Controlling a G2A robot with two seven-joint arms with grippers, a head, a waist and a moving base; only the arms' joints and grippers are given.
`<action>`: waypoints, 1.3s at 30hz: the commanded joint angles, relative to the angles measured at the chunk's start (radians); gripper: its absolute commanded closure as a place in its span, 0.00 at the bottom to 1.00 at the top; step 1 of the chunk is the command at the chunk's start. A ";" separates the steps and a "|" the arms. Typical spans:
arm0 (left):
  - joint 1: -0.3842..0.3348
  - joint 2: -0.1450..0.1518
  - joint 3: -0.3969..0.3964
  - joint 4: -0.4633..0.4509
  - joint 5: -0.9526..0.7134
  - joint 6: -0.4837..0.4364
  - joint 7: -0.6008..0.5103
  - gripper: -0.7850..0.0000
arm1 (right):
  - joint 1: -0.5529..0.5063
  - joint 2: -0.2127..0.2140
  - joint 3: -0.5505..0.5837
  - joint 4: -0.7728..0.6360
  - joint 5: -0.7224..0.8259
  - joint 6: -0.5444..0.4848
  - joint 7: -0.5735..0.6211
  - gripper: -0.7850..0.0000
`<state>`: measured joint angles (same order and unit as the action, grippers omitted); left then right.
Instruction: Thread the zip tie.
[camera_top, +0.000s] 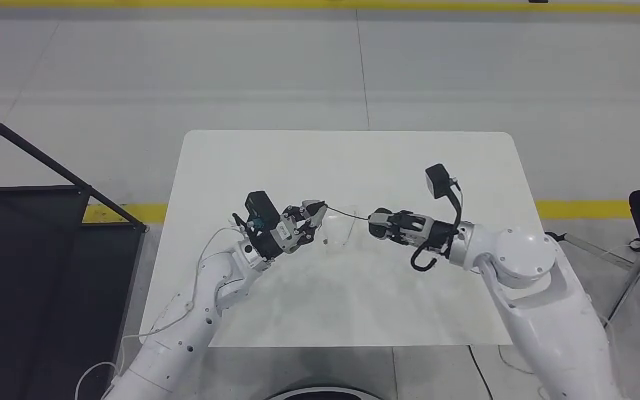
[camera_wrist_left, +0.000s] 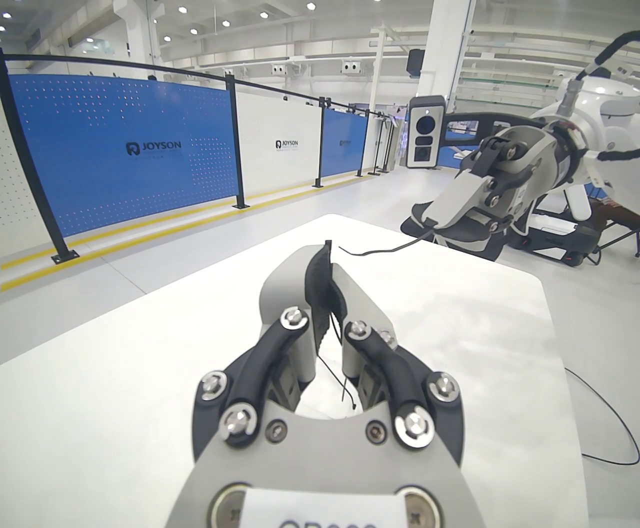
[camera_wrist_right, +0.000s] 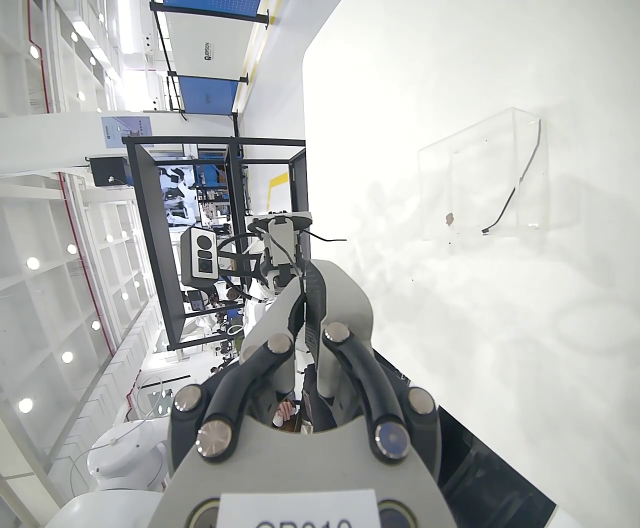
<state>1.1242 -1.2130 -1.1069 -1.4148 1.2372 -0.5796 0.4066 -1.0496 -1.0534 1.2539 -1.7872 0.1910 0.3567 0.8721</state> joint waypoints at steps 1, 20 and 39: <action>0.000 0.000 0.000 0.000 0.000 0.000 0.000 1.00 | 0.002 0.000 0.000 0.001 0.003 0.001 -0.001 1.00; 0.000 0.000 0.000 0.000 0.000 0.000 0.000 1.00 | 0.012 0.004 -0.009 0.001 0.007 0.009 -0.003 1.00; 0.000 0.000 0.000 0.000 0.000 0.000 0.000 1.00 | 0.027 0.006 -0.017 0.014 0.024 0.017 -0.009 1.00</action>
<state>1.1242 -1.2130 -1.1069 -1.4148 1.2372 -0.5796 0.4066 -1.0223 -1.0479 1.2370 -1.7729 0.2138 0.3733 0.8634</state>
